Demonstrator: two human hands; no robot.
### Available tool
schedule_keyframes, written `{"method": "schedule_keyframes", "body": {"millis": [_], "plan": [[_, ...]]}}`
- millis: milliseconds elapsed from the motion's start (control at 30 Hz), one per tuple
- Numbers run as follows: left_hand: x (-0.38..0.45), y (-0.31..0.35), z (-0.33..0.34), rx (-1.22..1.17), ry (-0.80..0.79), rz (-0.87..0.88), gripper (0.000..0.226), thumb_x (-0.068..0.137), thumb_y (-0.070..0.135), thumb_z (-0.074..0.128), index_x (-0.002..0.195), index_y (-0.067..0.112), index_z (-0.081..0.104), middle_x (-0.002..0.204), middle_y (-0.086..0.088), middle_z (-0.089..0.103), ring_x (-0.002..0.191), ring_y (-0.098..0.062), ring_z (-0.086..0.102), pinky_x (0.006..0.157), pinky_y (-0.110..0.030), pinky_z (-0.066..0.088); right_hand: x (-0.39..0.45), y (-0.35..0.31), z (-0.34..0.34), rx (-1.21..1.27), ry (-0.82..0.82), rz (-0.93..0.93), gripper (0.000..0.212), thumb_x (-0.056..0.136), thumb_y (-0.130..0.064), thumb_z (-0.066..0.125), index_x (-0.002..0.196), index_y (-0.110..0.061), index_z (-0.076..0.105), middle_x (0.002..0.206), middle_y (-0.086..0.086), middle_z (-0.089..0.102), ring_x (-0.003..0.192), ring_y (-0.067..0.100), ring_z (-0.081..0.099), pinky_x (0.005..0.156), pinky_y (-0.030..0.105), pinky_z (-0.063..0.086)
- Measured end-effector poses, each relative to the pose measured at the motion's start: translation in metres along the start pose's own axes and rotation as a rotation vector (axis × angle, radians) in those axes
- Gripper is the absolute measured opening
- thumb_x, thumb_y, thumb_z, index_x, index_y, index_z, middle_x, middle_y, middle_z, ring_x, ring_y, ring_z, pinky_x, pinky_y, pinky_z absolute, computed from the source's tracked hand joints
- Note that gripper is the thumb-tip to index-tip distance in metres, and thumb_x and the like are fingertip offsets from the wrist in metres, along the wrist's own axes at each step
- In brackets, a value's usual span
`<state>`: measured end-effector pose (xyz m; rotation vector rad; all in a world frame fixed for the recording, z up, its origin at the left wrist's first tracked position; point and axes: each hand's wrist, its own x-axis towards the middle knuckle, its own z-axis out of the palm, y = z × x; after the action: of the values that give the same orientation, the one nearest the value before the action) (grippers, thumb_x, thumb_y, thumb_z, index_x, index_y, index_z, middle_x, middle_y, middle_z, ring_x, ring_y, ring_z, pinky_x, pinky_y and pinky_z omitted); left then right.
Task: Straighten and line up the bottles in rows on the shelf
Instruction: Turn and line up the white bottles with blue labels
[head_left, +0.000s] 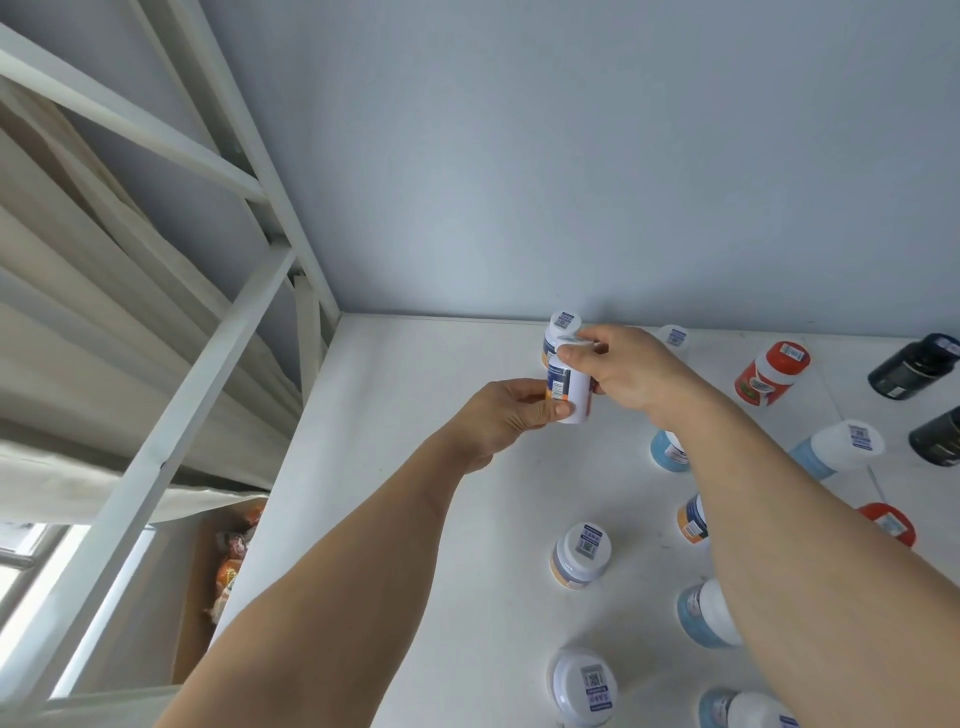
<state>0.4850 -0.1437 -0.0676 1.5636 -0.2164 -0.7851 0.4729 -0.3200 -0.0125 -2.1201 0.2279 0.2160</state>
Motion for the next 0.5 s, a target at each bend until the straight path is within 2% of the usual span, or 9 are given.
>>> {"method": "schedule_keyframes", "body": {"millis": [67, 167, 233, 333, 400, 500], "plan": [[0.001, 0.000, 0.001, 0.056, 0.040, -0.002, 0.034, 0.081, 0.032, 0.078, 0.114, 0.028, 0.072, 0.112, 0.009, 0.072, 0.115, -0.009, 0.061, 0.104, -0.028, 0.041, 0.000, 0.003, 0.000, -0.024, -0.005, -0.017, 0.027, 0.093, -0.034, 0.061, 0.116, -0.021, 0.068, 0.104, 0.002, 0.073, 0.099, 0.022, 0.069, 0.092, 0.047, 0.054], [0.005, -0.002, 0.003, 0.212, 0.112, 0.021, 0.039, 0.078, 0.036, 0.079, 0.116, 0.034, 0.070, 0.108, 0.015, 0.072, 0.109, -0.003, 0.062, 0.098, -0.024, 0.044, -0.003, 0.009, 0.001, -0.103, -0.004, -0.017, 0.028, 0.095, -0.034, 0.059, 0.121, -0.025, 0.064, 0.107, -0.002, 0.070, 0.100, 0.021, 0.065, 0.083, 0.038, 0.052], [0.007, -0.004, 0.004, 0.329, 0.150, 0.059, 0.040, 0.079, 0.037, 0.078, 0.117, 0.033, 0.069, 0.111, 0.017, 0.070, 0.111, -0.003, 0.060, 0.097, -0.023, 0.044, -0.004, 0.017, 0.003, -0.146, 0.005, -0.015, 0.029, 0.095, -0.033, 0.059, 0.124, -0.028, 0.061, 0.110, -0.004, 0.068, 0.102, 0.020, 0.063, 0.085, 0.036, 0.050], [0.008, -0.010, 0.005, 0.436, 0.187, 0.066, 0.045, 0.081, 0.036, 0.077, 0.123, 0.028, 0.066, 0.120, 0.011, 0.066, 0.116, -0.009, 0.056, 0.094, -0.022, 0.043, -0.006, 0.029, 0.008, -0.141, -0.011, 0.003, 0.037, 0.094, -0.031, 0.061, 0.130, -0.031, 0.056, 0.116, -0.006, 0.066, 0.107, 0.017, 0.061, 0.084, 0.031, 0.048], [0.010, -0.015, 0.005, 0.467, 0.201, 0.028, 0.057, 0.079, 0.039, 0.077, 0.132, 0.024, 0.060, 0.132, 0.007, 0.060, 0.120, -0.011, 0.054, 0.090, -0.020, 0.040, -0.007, 0.036, 0.010, -0.140, -0.017, 0.022, 0.040, 0.094, -0.032, 0.062, 0.133, -0.030, 0.053, 0.119, -0.007, 0.065, 0.109, 0.016, 0.060, 0.082, 0.028, 0.044], [0.011, -0.022, 0.004, 0.479, 0.212, -0.013, 0.068, 0.078, 0.041, 0.078, 0.138, 0.022, 0.054, 0.137, 0.004, 0.057, 0.122, -0.012, 0.053, 0.090, -0.019, 0.038, -0.012, 0.043, 0.016, -0.114, -0.015, 0.038, 0.044, 0.094, -0.030, 0.063, 0.136, -0.030, 0.052, 0.122, -0.006, 0.064, 0.111, 0.015, 0.059, 0.086, 0.029, 0.044]]}}
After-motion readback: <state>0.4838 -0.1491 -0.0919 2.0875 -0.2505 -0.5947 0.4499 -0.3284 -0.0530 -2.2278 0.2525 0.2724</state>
